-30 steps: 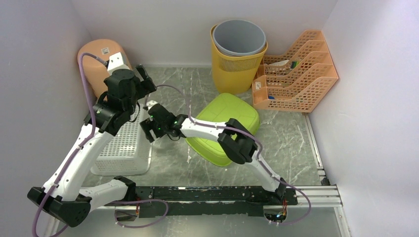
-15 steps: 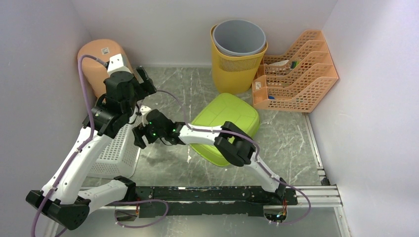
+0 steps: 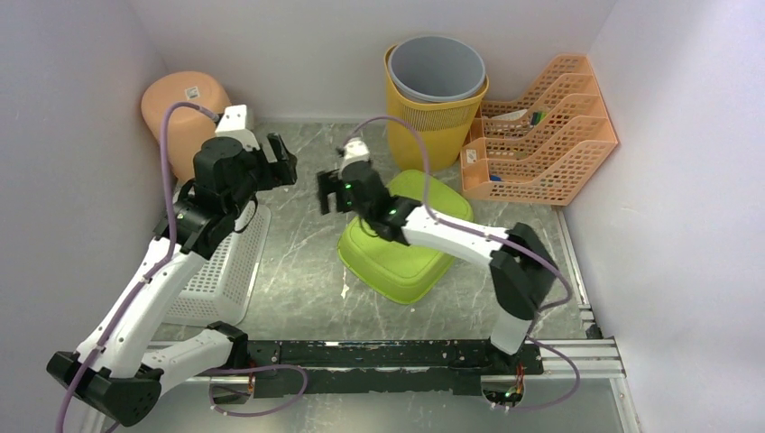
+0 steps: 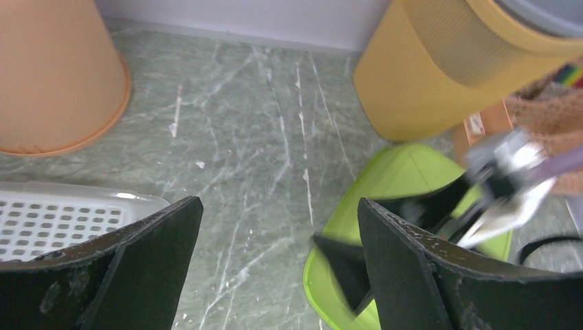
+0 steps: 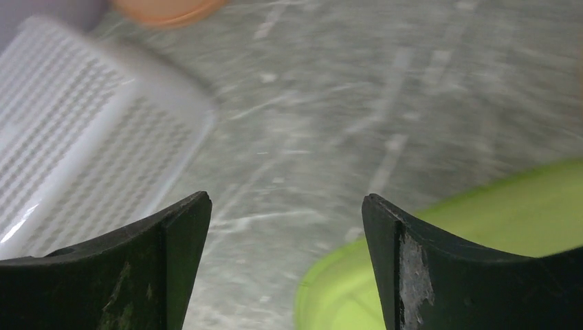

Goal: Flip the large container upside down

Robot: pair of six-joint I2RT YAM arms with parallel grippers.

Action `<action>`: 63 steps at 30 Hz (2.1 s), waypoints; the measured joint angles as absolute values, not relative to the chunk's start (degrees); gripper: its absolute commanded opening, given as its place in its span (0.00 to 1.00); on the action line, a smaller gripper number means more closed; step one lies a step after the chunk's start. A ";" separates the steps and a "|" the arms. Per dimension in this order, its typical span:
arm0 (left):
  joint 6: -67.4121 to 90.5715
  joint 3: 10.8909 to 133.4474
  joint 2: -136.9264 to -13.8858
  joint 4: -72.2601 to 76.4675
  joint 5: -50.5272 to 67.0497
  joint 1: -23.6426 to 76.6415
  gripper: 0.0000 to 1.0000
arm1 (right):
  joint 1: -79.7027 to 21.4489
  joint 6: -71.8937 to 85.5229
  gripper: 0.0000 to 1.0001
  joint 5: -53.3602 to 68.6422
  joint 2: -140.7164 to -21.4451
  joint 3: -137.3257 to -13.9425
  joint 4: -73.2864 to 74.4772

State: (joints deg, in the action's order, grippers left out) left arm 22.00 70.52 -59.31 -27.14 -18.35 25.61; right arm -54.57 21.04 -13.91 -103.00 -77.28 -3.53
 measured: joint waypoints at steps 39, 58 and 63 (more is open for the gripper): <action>19.49 62.17 -63.31 -19.94 -3.29 25.63 0.93 | -31.90 48.60 1.00 -31.09 -77.41 -46.39 23.99; 19.14 62.08 -61.49 -20.84 -4.89 25.61 0.93 | -36.95 51.64 1.00 -16.84 -102.02 -60.73 -1.72; 18.22 61.21 -61.52 -20.84 -4.73 25.63 0.92 | -40.99 51.29 1.00 -15.88 -108.49 -68.29 -4.14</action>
State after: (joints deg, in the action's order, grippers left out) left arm 18.22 61.21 -61.52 -20.84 -4.73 25.63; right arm -40.99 51.29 -15.88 -108.49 -68.29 -4.14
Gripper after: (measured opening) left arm 0.928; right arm 0.999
